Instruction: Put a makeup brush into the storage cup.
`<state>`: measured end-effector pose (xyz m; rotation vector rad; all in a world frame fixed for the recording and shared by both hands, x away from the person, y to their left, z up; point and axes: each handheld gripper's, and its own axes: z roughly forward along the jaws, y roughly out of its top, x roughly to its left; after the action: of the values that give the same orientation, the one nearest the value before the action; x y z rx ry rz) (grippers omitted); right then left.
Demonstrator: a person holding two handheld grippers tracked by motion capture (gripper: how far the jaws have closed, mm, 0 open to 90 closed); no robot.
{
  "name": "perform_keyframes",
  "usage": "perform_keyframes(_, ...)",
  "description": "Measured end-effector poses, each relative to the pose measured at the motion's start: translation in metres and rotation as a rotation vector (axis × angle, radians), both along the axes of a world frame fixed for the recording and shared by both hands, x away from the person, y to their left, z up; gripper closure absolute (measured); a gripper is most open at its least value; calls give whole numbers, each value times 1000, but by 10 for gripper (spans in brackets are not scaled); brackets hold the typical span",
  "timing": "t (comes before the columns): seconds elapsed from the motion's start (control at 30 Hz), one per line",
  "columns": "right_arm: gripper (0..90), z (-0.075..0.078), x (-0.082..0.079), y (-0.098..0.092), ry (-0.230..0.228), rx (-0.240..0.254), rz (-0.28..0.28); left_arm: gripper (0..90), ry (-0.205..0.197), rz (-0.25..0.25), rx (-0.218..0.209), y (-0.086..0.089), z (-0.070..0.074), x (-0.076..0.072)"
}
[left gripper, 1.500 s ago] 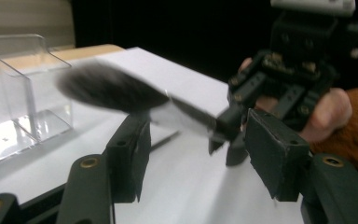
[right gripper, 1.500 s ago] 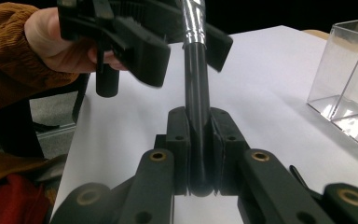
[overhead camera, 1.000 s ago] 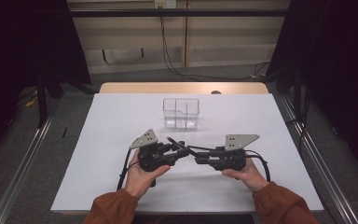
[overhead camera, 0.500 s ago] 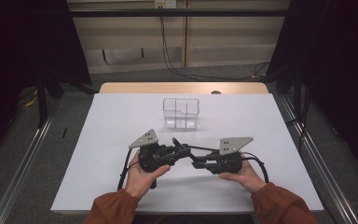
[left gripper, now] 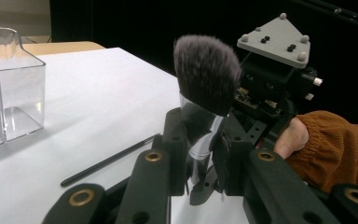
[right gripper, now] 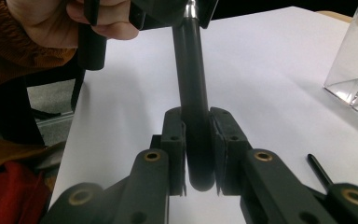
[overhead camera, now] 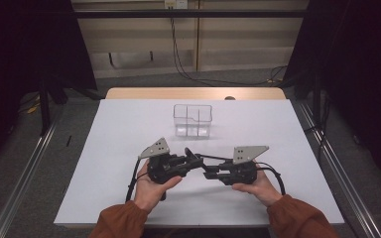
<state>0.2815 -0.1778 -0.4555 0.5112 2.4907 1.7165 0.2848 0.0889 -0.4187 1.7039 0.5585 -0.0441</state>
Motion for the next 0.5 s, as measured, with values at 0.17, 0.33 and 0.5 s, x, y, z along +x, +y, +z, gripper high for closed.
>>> perform_keyframes(0.17,712,1,0,-1,3,16,-15,769,7,-1,-5,1,0,0)
perform_keyframes(0.33,647,2,0,-2,8,27,-29,769,3,-6,3,1,1,0)
perform_keyframes(0.5,573,2,0,-3,10,35,-39,769,-1,0,4,1,1,0)
